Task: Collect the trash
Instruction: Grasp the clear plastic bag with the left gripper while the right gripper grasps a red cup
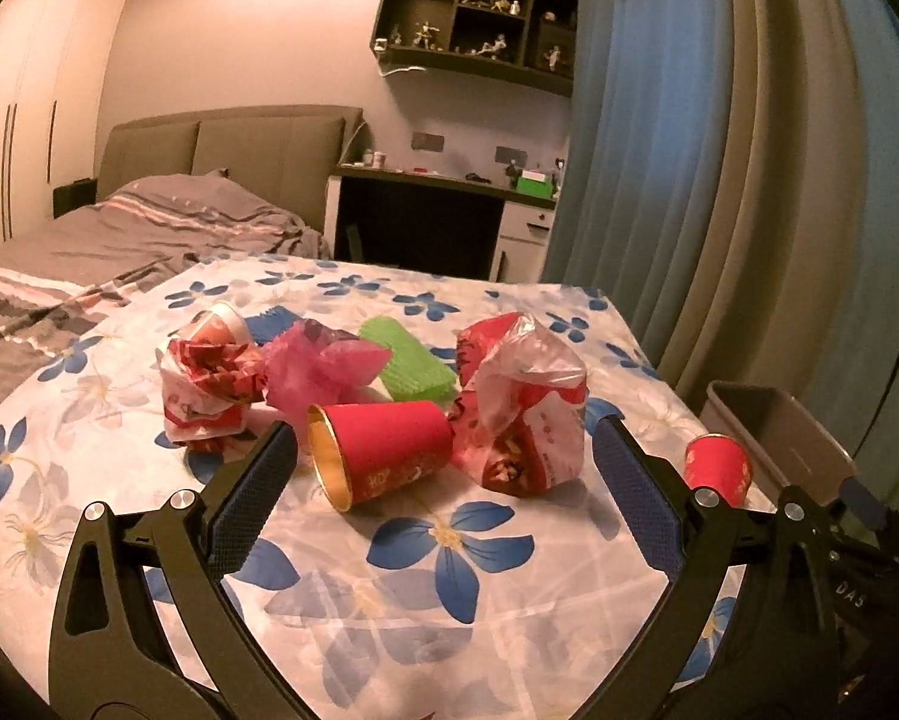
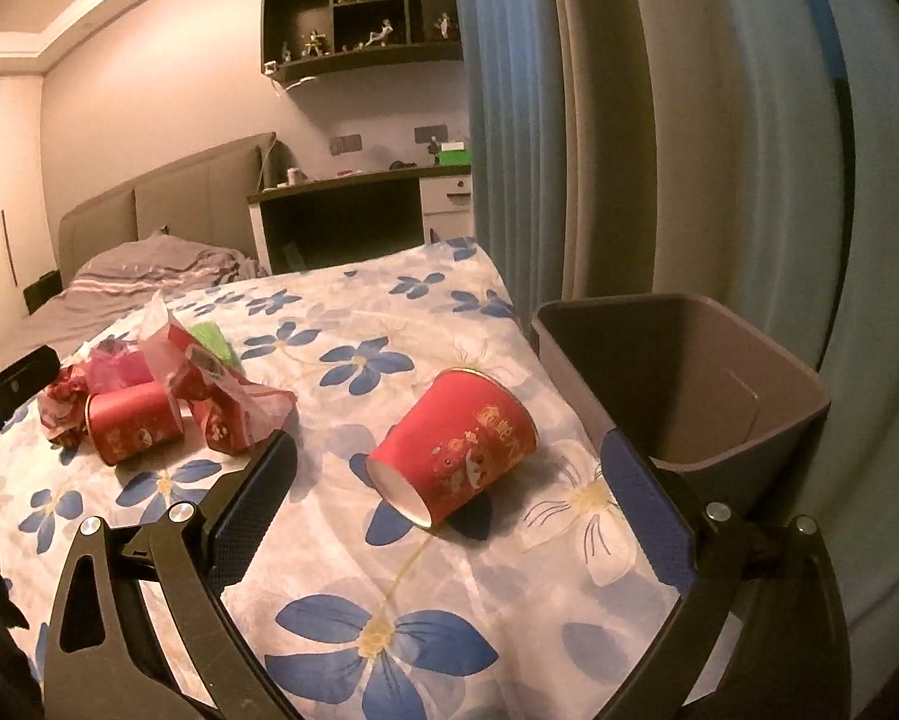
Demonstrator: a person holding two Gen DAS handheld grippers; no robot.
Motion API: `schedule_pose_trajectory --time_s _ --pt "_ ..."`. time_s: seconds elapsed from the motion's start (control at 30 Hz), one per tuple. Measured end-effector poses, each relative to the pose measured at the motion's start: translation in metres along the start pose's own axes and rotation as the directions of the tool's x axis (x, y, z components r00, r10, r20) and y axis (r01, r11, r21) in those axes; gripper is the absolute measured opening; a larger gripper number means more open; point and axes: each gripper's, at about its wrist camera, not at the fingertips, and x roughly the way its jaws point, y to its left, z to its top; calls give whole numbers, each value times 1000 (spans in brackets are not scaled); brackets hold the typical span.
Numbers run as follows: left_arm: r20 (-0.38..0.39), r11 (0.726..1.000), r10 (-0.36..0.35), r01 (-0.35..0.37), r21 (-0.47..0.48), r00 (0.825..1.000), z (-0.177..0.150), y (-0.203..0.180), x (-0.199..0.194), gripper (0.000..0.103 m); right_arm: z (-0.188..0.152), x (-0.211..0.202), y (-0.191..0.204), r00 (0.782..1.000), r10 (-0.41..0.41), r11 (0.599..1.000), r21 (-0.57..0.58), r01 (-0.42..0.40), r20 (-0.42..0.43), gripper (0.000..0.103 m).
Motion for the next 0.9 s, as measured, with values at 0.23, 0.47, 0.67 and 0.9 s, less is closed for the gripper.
schedule_pose_trajectory --time_s 0.23,0.47,0.67,0.9 --pt "-26 999 -41 41 9 999 3 -11 20 97 0 11 -1 1000 4 1000 12 -4 -22 97" --pt "-60 996 -87 89 31 994 20 -33 62 97 0 18 -3 999 14 1000 17 -13 -36 97" --pt "-134 993 -114 116 7 984 24 -40 98 84 0 33 -11 997 27 998 50 -23 -77 97" --pt "-187 989 -144 144 -11 972 17 -39 111 46 6 54 -16 992 29 997 78 -20 -125 97"
